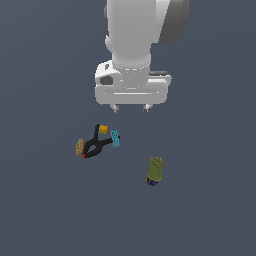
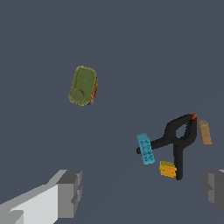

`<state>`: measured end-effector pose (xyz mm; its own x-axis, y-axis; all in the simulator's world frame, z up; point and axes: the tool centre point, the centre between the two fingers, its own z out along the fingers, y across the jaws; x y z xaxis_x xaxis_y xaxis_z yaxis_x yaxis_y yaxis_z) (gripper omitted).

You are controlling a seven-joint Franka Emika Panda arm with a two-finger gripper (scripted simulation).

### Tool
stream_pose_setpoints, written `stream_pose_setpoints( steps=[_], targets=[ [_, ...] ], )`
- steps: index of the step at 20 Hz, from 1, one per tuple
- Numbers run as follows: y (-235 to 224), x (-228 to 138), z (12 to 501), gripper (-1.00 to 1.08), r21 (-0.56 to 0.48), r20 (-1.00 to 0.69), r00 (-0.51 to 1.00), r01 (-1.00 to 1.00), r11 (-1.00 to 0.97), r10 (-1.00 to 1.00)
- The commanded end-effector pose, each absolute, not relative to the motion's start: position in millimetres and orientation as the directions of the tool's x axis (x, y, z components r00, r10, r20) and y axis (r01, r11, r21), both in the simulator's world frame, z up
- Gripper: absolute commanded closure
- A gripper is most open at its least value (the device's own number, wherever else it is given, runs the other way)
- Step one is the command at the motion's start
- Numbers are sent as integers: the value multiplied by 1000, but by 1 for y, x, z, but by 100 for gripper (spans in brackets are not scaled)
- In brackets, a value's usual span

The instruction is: Pick up a designated object from a clutter of objects.

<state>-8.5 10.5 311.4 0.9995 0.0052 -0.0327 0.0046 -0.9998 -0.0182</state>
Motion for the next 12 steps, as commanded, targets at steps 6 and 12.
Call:
stream_pose_setpoints(
  steps=[6,12],
  targets=[
    [-1,-4,309,-92,-5,-28,1000,6,-1000,6],
    [-11,-3,308,-92,5,-25,1000,9,-1000,9]
  ],
)
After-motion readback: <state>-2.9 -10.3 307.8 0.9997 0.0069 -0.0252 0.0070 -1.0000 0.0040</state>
